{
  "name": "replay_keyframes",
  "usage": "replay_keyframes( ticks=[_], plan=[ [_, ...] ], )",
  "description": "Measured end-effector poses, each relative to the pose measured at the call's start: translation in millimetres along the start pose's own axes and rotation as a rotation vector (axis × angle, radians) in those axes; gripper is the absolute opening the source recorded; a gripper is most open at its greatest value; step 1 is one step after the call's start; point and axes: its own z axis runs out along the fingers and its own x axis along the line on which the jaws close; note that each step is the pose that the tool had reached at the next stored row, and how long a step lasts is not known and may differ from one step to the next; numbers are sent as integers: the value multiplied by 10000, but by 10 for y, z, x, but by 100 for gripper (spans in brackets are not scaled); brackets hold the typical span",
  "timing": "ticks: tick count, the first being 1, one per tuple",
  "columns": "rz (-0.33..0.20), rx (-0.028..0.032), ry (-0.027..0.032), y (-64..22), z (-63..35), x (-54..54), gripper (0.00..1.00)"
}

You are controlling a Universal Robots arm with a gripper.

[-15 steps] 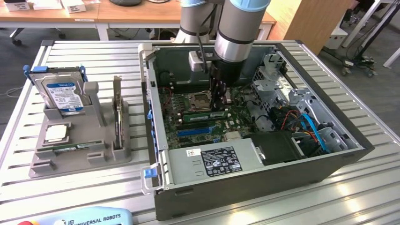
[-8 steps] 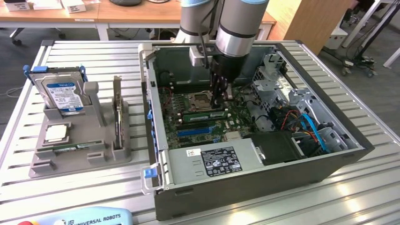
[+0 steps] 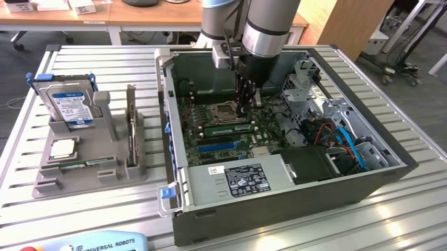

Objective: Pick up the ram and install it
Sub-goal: 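Insert the ram into the slot, then press down the ram until it locks into place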

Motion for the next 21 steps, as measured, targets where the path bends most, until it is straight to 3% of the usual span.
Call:
replay_keyframes(
  ticks=[12, 14, 21],
  plan=[
    [0, 0, 0, 0, 0, 0, 18],
    [0, 0, 0, 0, 0, 0, 11],
    [0, 0, 0, 0, 0, 0, 10]
  ],
)
